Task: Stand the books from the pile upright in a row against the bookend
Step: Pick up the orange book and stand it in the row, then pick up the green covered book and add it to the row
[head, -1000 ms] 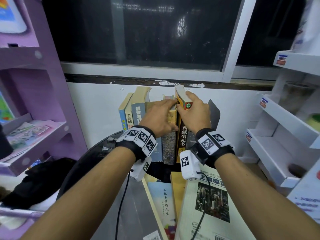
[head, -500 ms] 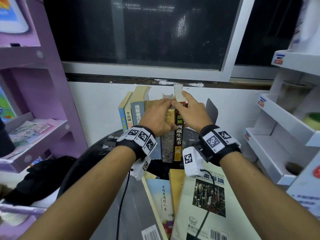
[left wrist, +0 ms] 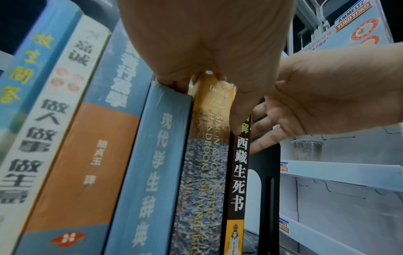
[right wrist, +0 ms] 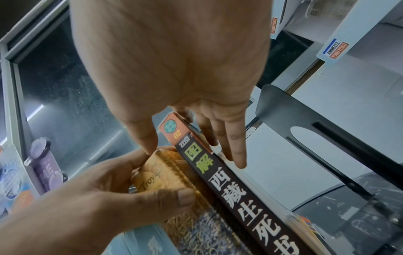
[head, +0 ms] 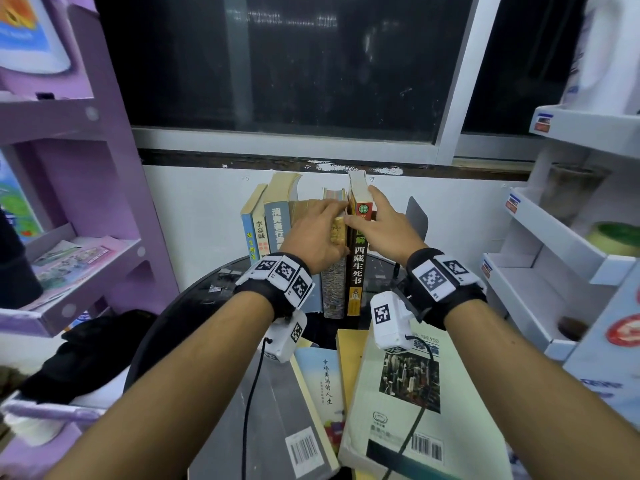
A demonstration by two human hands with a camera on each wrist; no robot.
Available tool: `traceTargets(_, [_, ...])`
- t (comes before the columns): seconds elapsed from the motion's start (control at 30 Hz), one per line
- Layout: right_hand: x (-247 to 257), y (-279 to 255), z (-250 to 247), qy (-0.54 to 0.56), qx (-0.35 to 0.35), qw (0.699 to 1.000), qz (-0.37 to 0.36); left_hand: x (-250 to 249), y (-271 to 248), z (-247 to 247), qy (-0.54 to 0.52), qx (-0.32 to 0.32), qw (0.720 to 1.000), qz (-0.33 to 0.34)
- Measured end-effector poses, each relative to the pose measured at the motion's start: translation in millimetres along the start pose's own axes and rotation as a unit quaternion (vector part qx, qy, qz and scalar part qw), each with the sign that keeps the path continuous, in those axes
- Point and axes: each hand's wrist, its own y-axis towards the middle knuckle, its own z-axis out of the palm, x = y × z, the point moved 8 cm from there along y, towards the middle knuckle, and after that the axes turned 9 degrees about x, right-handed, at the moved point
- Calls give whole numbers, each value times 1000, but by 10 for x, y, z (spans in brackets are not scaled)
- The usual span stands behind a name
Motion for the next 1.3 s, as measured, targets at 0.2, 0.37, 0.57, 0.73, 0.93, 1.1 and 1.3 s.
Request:
traceTargets(0.2, [-15,-73,7,-8,1,1000,4,-48,-133,-34,-9,-3,1000,17])
traceTargets(0.37, [-76,-205,-11,-18,9,999,32,-147,-301,-103,-21,-36,999,21])
traceTargets(0.57, [-185,-434,-46,-34,41,997,61,-219,-516,-212,-41,-104,994,2])
traceTargets(0.73, [-396,-680,-32,-88,106,985,105,-336,-609,-148,-44,-96,994,-3])
traceTargets(0.93, [-676,-1020,-101,-155,148,963,161,-554,-613,148,-69,17,997,-11])
traceTargets(1.1, [-930,-1304,-247,-176,149,948,218,-642,-612,532,-66,136,987,-61])
traceTargets(1.3, [-1320,-1533,-367,-163,135,936,281,-669,-753,1033,-58,319,933,-156])
